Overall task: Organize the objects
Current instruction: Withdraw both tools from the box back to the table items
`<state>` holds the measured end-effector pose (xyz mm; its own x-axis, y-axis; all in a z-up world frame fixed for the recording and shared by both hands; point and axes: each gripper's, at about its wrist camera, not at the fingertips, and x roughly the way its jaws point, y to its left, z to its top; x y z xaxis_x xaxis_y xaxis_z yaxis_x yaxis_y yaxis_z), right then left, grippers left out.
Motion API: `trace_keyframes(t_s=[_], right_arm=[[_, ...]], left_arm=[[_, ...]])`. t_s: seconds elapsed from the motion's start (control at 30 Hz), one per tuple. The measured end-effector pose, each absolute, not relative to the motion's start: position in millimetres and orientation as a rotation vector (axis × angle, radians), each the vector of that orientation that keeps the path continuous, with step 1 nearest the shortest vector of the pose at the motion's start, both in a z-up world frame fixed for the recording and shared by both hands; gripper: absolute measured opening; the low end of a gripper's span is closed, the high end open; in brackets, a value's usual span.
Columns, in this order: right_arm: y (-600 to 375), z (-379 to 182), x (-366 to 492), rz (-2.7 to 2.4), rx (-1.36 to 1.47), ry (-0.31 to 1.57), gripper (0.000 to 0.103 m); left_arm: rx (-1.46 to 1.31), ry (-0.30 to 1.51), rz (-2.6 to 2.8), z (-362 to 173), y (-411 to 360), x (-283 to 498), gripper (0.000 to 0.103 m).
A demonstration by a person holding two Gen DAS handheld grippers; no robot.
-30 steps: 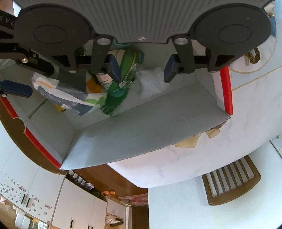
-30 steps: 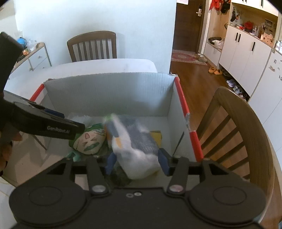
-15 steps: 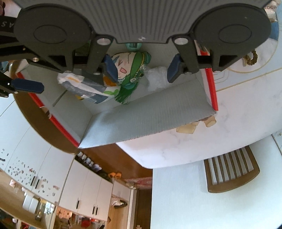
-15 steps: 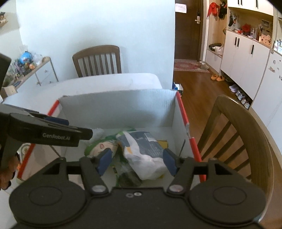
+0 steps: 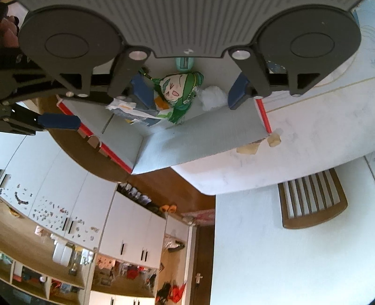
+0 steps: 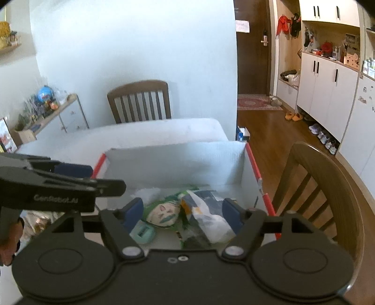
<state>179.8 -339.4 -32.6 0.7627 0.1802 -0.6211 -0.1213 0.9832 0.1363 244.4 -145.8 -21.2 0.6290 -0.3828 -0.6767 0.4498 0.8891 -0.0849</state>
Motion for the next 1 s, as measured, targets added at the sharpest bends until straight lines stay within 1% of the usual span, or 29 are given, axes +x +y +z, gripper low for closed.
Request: trace_keyframes(t_s=[0.17, 0.27, 0.3, 0.53, 0.63, 0.87, 1.0], right_arm=[[-332, -21, 166, 0.165, 0.12, 0.641, 0.078], [-324, -16, 158, 0.164, 0.126, 0.628, 0.081], [-321, -14, 155, 0.164, 0.127, 0.625, 0.083], [-292, -3, 140, 0.181, 0.138, 0.572, 0.094], [-276, -2, 135, 0.197, 0.134, 0.566, 0.096], [-242, -5, 130, 0.215, 0.127, 0.591, 0.096], [-224, -5, 129, 0.222, 0.128, 0.604, 0.096]], left_arm=[[0.07, 0.737, -0.511, -12, -128, 231, 0.076], [0.062, 0.721, -0.513, -8, -116, 222, 0.082], [0.058, 0.715, -0.513, -7, -112, 220, 0.083], [0.047, 0.702, -0.522, -2, -81, 203, 0.083], [0.038, 0.697, -0.52, -1, -66, 198, 0.084], [0.04, 0.715, -0.478, -4, -26, 193, 0.102], [-0.007, 0.712, -0.481, -12, 3, 187, 0.102]])
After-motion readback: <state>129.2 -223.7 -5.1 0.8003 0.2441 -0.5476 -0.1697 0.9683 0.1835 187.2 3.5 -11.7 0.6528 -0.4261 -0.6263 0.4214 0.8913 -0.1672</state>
